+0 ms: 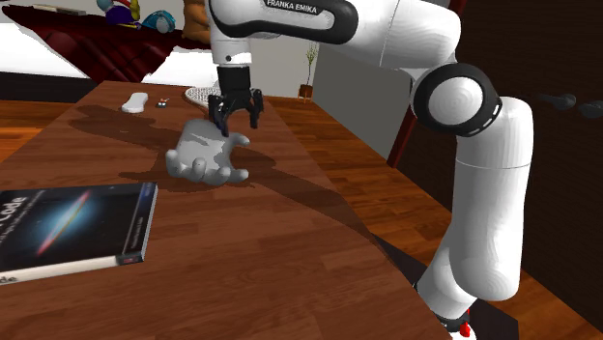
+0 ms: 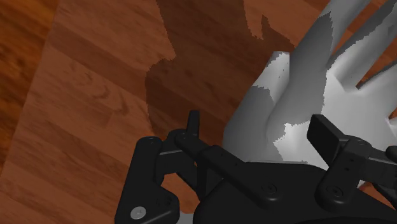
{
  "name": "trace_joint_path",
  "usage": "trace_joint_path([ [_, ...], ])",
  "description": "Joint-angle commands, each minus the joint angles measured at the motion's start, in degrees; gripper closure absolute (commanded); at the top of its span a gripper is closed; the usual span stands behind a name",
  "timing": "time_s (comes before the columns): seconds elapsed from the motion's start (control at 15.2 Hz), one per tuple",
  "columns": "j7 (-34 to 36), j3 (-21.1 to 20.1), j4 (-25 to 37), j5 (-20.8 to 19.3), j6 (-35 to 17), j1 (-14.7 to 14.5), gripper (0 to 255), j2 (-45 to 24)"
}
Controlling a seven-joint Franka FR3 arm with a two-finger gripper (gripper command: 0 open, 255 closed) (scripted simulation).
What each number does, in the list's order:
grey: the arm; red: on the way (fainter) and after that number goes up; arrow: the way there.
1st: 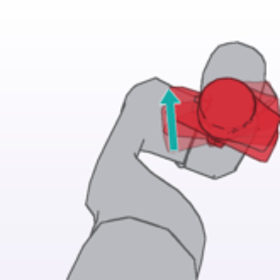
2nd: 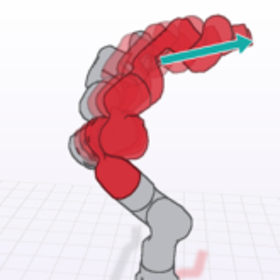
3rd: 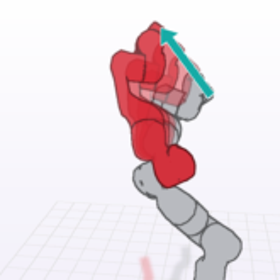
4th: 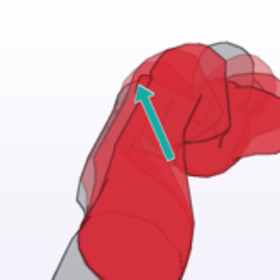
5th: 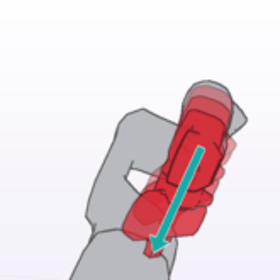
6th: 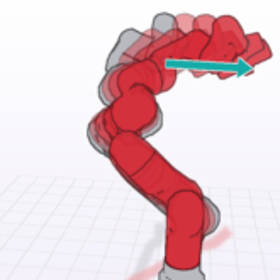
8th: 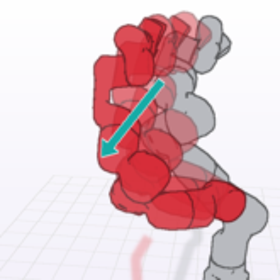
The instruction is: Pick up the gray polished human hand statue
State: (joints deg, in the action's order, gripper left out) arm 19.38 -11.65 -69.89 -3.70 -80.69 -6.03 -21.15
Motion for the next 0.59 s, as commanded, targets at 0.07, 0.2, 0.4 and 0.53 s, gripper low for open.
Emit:
trace_joint_path([
  [0.07,-0.01,0.04,-2.91,0.07,-2.51,0.18,0,0.4],
  [0.2,-0.02,0.05,-4.56,0.12,-3.88,0.28,0,0.69],
  [0.4,-0.06,0.06,-4.6,0.13,-3.84,0.31,255,0.77],
  [0.53,-0.08,0.07,-4.56,0.13,-3.79,0.33,255,0.78],
])
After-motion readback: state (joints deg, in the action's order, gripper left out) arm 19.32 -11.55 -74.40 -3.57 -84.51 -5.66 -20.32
